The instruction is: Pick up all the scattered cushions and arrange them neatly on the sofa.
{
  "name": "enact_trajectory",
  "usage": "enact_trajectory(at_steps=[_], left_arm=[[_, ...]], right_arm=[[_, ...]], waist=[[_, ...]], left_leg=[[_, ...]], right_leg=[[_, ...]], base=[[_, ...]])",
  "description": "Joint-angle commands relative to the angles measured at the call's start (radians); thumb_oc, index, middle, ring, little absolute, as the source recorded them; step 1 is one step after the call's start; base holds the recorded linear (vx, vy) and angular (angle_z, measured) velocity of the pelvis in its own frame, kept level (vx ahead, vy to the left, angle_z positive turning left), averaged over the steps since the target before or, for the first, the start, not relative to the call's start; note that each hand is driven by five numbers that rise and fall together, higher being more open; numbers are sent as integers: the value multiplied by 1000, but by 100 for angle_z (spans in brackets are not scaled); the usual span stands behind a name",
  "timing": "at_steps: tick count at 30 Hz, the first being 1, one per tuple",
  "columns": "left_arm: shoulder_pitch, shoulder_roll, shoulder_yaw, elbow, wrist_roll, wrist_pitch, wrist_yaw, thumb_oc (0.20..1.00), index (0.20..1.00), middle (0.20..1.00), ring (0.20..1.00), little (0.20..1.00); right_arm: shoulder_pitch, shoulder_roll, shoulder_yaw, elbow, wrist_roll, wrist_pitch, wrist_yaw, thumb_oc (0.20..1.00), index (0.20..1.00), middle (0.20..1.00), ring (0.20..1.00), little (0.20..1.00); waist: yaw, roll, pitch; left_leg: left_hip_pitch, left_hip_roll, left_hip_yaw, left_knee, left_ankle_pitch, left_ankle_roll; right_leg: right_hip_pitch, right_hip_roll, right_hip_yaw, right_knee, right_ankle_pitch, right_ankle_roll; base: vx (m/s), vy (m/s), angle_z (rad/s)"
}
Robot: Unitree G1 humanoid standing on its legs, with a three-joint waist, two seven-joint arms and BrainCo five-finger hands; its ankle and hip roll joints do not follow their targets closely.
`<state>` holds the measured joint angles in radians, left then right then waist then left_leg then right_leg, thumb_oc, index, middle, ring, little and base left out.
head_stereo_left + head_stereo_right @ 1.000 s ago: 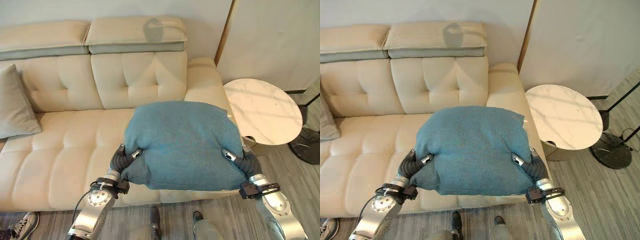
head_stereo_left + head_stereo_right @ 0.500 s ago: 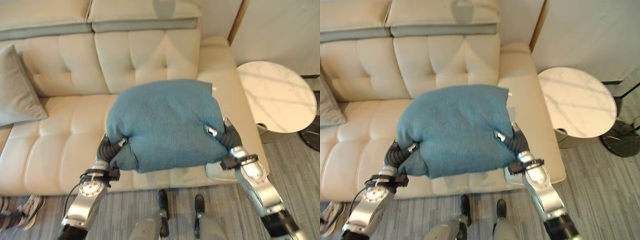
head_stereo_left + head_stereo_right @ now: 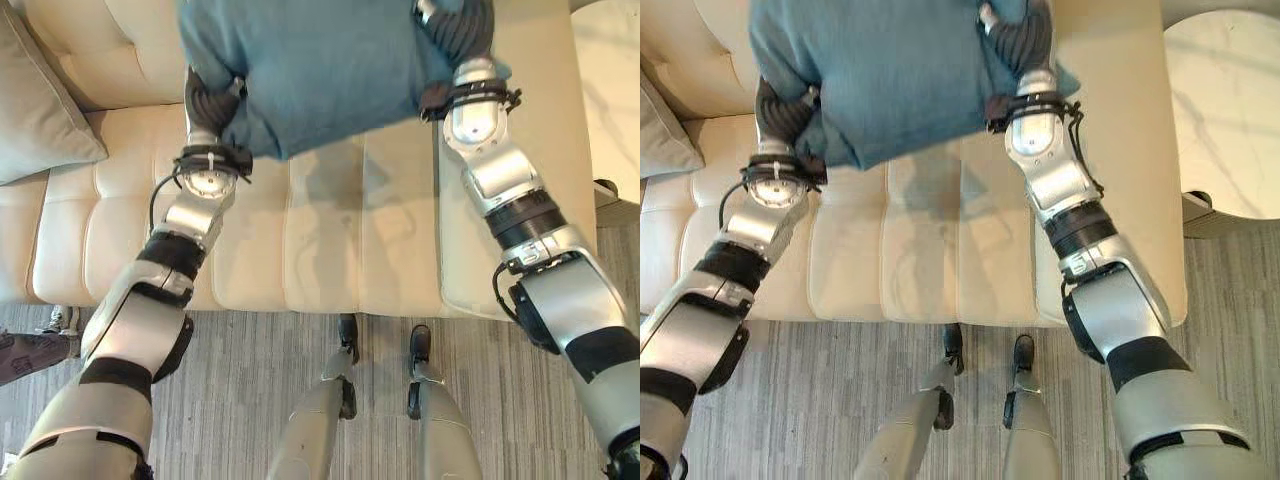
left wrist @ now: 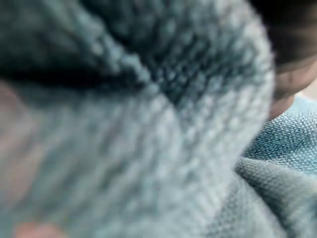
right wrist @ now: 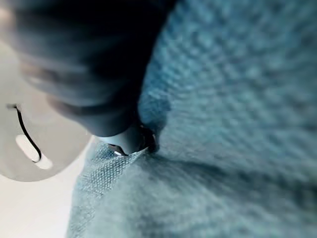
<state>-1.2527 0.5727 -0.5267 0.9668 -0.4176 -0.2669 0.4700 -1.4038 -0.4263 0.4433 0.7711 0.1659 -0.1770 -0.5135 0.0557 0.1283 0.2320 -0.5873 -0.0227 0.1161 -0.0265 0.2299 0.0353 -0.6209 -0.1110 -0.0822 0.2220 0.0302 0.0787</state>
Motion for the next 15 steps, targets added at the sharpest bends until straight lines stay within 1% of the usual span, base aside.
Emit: enact_trajectory(at_steps=[1, 2, 3, 4, 7, 8, 9, 11, 13, 15], left_arm=[[-361, 18, -54, 78, -35, -60, -44, 1000, 1000, 1000, 1000, 1000], [-402, 38, -56, 132, -60, -30, -60, 1000, 1000, 1000, 1000, 1000], [-407, 38, -58, 135, -62, -31, -63, 1000, 1000, 1000, 1000, 1000], [-412, 50, -59, 160, -61, -15, -72, 1000, 1000, 1000, 1000, 1000], [-387, 105, -71, 185, -48, 16, -108, 1000, 1000, 1000, 1000, 1000], [-386, 104, -71, 185, -48, 16, -108, 1000, 1000, 1000, 1000, 1000], [-346, 127, -62, 208, -55, 30, -128, 1000, 1000, 1000, 1000, 1000], [-291, 133, -44, 222, -49, 43, -141, 1000, 1000, 1000, 1000, 1000], [-249, 133, -36, 217, -26, 53, -146, 1000, 1000, 1000, 1000, 1000], [-107, 138, 2, 185, 18, 69, -156, 1000, 1000, 1000, 1000, 1000]], right_arm=[[-294, 23, 101, 3, 14, -105, -28, 1000, 1000, 1000, 1000, 1000], [-290, -4, 110, 32, 42, -92, -27, 1000, 1000, 1000, 1000, 1000], [-293, -5, 110, 34, 44, -93, -27, 1000, 1000, 1000, 1000, 1000], [-267, -23, 113, 35, 54, -85, -12, 1000, 1000, 1000, 1000, 1000], [-175, -41, 118, 39, 88, -63, 50, 1000, 1000, 1000, 1000, 1000], [-175, -41, 118, 38, 88, -63, 49, 1000, 1000, 1000, 1000, 1000], [-116, -35, 115, 50, 116, -58, 86, 1000, 1000, 1000, 1000, 1000], [-45, -18, 127, 69, 137, -49, 130, 1000, 1000, 1000, 1000, 1000], [-5, -7, 135, 79, 139, -43, 144, 1000, 1000, 1000, 1000, 1000], [93, 20, 141, 59, 149, -32, 183, 1000, 1000, 1000, 1000, 1000]], waist=[[12, 0, 71], [14, 12, 84], [14, 13, 85], [15, 18, 95], [14, 32, 113], [14, 32, 113], [10, 30, 124], [2, 24, 137], [-2, 22, 143], [-8, 8, 170]], left_leg=[[70, -4, -55, -28, -89, -114], [58, -8, -58, -44, -75, -118], [57, -8, -59, -45, -74, -118], [46, -9, -59, -47, -68, -121], [21, -10, -63, -49, -57, -125], [21, -10, -63, -49, -57, -125], [11, -6, -62, -51, -53, -127], [1, -2, -61, -53, -47, -131], [-1, 0, -59, -53, -44, -132], [-1, 7, -55, -53, -37, -137]], right_leg=[[25, -28, 56, -102, 30, 70], [11, -28, 52, -105, 32, 72], [9, -28, 51, -104, 32, 71], [4, -31, 47, -107, 32, 72], [-18, -29, 41, -109, 38, 71], [-19, -29, 41, -109, 38, 71], [-26, -26, 41, -111, 41, 69], [-34, -26, 37, -116, 49, 69], [-34, -26, 36, -119, 51, 69], [-30, -22, 33, -124, 56, 65]], base=[[-36, -12, 14], [-29, -10, 11], [-33, -26, 7], [-30, -25, 5], [-26, -13, 2], [-40, -16, 7], [-41, -17, 8], [-55, -30, 10], [-49, -26, 21], [-95, -34, 10]])
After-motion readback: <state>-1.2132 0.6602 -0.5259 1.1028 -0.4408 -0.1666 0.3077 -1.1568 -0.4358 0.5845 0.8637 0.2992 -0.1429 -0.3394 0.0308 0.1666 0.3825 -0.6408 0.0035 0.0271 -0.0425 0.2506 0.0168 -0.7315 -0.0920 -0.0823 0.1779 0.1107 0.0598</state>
